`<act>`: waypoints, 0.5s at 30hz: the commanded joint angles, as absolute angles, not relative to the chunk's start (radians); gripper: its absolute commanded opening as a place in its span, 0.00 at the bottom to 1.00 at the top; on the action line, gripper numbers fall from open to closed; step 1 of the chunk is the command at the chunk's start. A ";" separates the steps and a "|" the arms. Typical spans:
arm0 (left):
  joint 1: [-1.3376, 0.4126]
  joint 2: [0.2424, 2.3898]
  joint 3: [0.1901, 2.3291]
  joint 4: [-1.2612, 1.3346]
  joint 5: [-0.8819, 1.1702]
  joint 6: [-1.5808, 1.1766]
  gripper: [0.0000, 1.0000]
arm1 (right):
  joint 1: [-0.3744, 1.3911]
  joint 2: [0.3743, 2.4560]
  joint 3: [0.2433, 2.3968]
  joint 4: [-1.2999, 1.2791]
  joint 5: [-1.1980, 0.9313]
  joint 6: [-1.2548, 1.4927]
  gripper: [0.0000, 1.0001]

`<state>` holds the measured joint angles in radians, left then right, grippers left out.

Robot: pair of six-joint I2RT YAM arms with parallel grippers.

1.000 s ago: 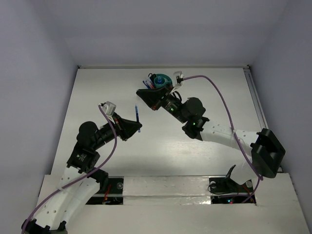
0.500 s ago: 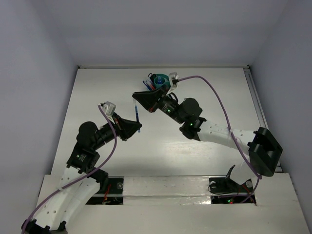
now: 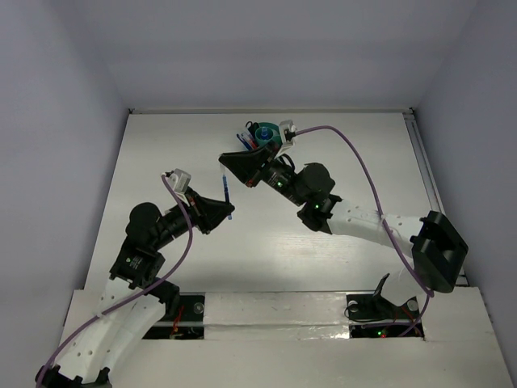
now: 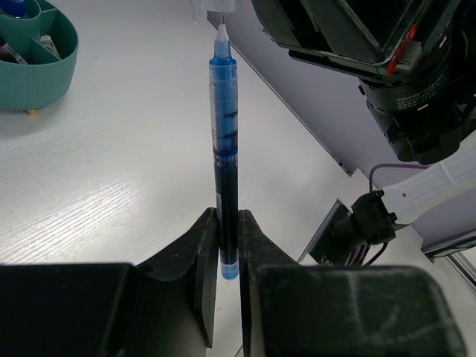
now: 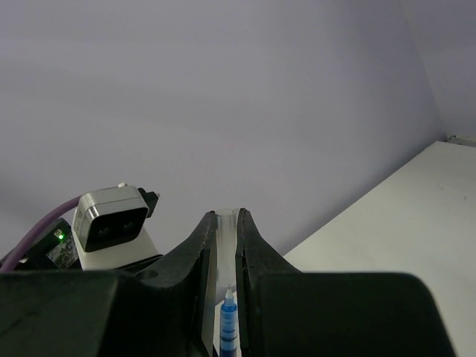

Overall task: Sort the stationery into containers
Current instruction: Close the pen cap on the pen.

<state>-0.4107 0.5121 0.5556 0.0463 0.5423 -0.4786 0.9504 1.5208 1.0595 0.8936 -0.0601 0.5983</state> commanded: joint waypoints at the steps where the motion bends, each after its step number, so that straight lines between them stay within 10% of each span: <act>1: -0.407 0.499 0.557 0.078 0.540 -0.469 0.00 | 0.959 1.513 1.077 0.933 -0.049 0.580 0.00; 15: -0.407 0.494 0.568 0.074 0.525 -0.465 0.00 | 0.959 1.517 1.055 0.904 -0.057 0.584 0.00</act>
<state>-0.4107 0.5053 0.5556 0.0402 0.5331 -0.4778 0.9504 1.5208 1.0565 0.8818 -0.0601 0.5983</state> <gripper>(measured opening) 0.080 0.154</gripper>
